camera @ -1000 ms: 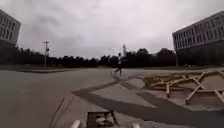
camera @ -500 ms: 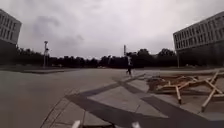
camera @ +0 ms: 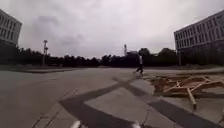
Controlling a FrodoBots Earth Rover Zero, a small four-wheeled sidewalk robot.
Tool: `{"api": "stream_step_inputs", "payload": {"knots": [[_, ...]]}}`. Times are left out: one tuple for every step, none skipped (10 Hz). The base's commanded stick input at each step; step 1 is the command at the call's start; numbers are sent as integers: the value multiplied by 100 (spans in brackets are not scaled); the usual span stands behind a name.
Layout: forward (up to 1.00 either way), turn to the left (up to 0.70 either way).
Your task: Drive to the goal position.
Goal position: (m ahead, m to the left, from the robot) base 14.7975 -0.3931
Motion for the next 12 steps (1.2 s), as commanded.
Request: {"api": "stream_step_inputs", "payload": {"knots": [[70,0],[70,0],[70,0],[70,0],[70,0],[70,0],[70,0],[70,0],[70,0],[70,0],[70,0],[70,0]]}}
